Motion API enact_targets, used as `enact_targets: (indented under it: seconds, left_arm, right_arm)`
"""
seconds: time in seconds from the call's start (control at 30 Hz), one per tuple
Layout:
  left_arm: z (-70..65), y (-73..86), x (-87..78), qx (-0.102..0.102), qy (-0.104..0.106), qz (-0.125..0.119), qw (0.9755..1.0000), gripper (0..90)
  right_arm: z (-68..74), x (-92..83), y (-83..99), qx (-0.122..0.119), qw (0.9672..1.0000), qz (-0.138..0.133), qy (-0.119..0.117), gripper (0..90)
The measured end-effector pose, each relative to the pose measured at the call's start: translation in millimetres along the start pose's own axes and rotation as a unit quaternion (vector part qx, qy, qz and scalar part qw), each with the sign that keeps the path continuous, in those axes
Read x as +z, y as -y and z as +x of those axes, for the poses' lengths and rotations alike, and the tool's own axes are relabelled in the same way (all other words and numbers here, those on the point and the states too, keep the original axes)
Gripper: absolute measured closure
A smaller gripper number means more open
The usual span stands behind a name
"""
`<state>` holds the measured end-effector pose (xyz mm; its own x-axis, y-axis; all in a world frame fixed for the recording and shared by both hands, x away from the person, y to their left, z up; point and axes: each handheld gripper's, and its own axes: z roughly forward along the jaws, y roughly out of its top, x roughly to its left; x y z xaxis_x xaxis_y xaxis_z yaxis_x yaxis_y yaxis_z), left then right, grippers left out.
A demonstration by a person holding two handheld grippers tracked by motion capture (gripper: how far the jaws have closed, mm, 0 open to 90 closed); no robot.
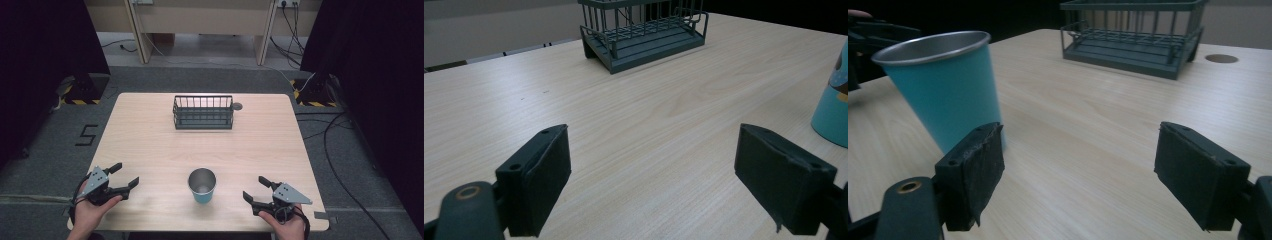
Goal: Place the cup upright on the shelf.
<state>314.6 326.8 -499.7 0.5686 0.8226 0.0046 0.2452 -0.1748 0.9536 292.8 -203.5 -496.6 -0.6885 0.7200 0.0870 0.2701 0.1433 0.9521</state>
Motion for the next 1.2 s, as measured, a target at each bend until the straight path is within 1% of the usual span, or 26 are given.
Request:
enact_targets:
  seconds: [0.07,0.2,0.27,0.3,0.33,0.4,0.5,0.57,0.67,0.73,0.8,0.87,0.97,1.2]
  left_arm:
    - [-0.1,-0.1,0.2,0.000,0.001,0.000,1.0000,14.4]
    - [-0.2,-0.1,0.4,0.000,0.002,0.000,1.0000,14.5]
    - [-0.3,0.0,0.4,-0.001,0.002,0.000,1.0000,14.5]
    - [-0.5,-0.1,0.5,-0.001,0.002,0.001,1.0000,14.5]
    - [-0.7,-0.1,0.4,0.000,0.002,0.001,1.0000,14.5]
    - [-0.7,-0.2,0.2,0.001,0.001,0.000,1.0000,14.4]
    - [-0.5,0.0,0.4,-0.001,0.002,0.001,1.0000,14.5]
    - [-0.5,0.0,0.5,-0.002,0.003,0.000,1.0000,14.4]
    - [-0.7,-0.1,0.7,-0.001,0.004,0.000,1.0000,14.5]
    - [-0.8,-0.2,0.7,-0.001,0.005,0.000,1.0000,14.5]
    - [-1.0,-0.2,0.8,-0.001,0.006,0.000,1.0000,14.5]
    - [-1.1,-0.2,0.8,-0.001,0.006,0.000,1.0000,14.5]
    - [-0.9,-0.1,0.9,-0.001,0.006,-0.001,1.0000,14.5]
    - [-1.6,-0.7,1.0,0.003,0.007,-0.001,1.0000,14.5]
  right_arm:
    - [4.1,3.6,-2.2,-0.006,0.9999,-0.001,-0.011,20.7]
    - [12.9,11.2,-6.7,-0.006,0.9993,0.001,-0.036,20.7]
    - [19.7,17.6,-10.2,-0.014,0.9985,0.002,-0.052,20.7]
    - [19.7,17.6,-10.2,-0.014,0.9985,0.002,-0.052,20.7]
    - [25.7,23.3,-12.7,-0.018,0.9976,0.005,-0.066,20.7]
    - [27.5,25.3,-13.4,-0.021,0.9973,0.006,-0.069,20.7]
    - [35.8,35.8,-15.7,-0.030,0.9957,0.012,-0.087,20.7]
    - [37.4,38.2,-16.0,-0.031,0.9953,0.014,-0.090,20.7]
    - [43.1,48.0,-17.3,-0.035,0.9940,0.019,-0.102,20.7]
    - [44.3,49.9,-17.5,-0.036,0.9938,0.021,-0.103,20.6]
    - [48.5,58.3,-18.0,-0.041,0.9926,0.029,-0.111,19.5]
    - [49.4,60.3,-18.0,-0.042,0.9922,0.031,-0.113,19.3]
    - [52.7,70.0,-17.5,-0.048,0.9913,0.038,-0.117,18.7]
    - [55.3,80.4,-16.5,-0.053,0.9898,0.049,-0.123,18.7]
